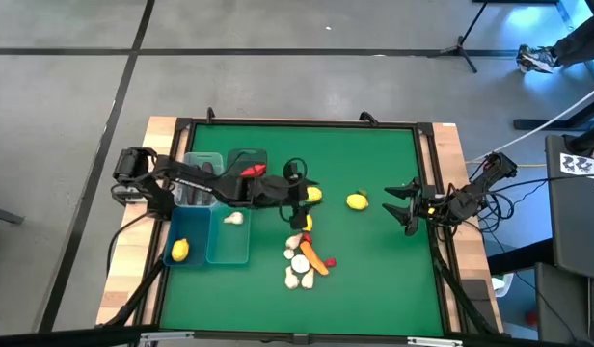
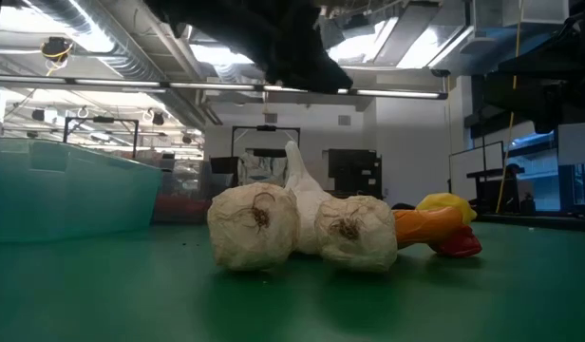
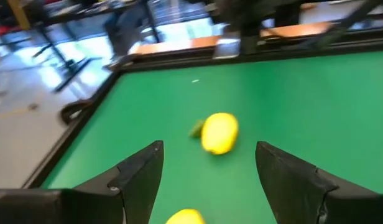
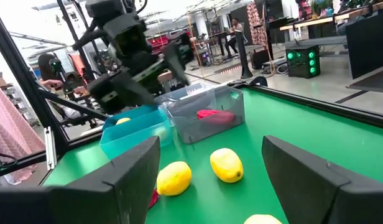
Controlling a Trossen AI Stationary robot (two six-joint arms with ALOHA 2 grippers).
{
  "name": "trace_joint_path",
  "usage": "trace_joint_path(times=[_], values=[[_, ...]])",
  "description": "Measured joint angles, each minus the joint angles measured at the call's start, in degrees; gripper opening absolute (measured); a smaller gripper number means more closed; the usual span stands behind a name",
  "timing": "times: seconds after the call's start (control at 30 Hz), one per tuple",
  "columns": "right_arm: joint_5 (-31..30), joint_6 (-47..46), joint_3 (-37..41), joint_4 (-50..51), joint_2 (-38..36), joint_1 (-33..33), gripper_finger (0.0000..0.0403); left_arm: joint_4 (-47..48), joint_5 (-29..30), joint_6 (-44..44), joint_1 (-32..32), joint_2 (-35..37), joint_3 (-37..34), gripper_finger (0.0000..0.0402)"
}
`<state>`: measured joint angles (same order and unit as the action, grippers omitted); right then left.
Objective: Sort produce into baskets
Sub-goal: Put the yellow lemon into the blue bin
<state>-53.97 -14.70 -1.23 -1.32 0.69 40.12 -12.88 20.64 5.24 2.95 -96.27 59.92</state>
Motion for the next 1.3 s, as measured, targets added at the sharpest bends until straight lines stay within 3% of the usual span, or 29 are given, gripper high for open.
trace_joint_path(times=[0.17,0.53,1.3], values=[[0.00,0.00,0.00,0.00,0.00,-0.02,0.0280,2.35,4.16,-5.85,-2.12,-1.43,-0.02,0.0251],[0.00,0.17,0.00,0.00,-0.01,0.00,0.0280,-0.47,4.30,-8.15,-2.82,-10.75,-0.04,0.0251],[0.00,0.20,0.00,0.02,-0.02,-0.02,0.0280,-3.22,-5.68,-11.78,-7.18,-19.50,0.07,0.0244]])
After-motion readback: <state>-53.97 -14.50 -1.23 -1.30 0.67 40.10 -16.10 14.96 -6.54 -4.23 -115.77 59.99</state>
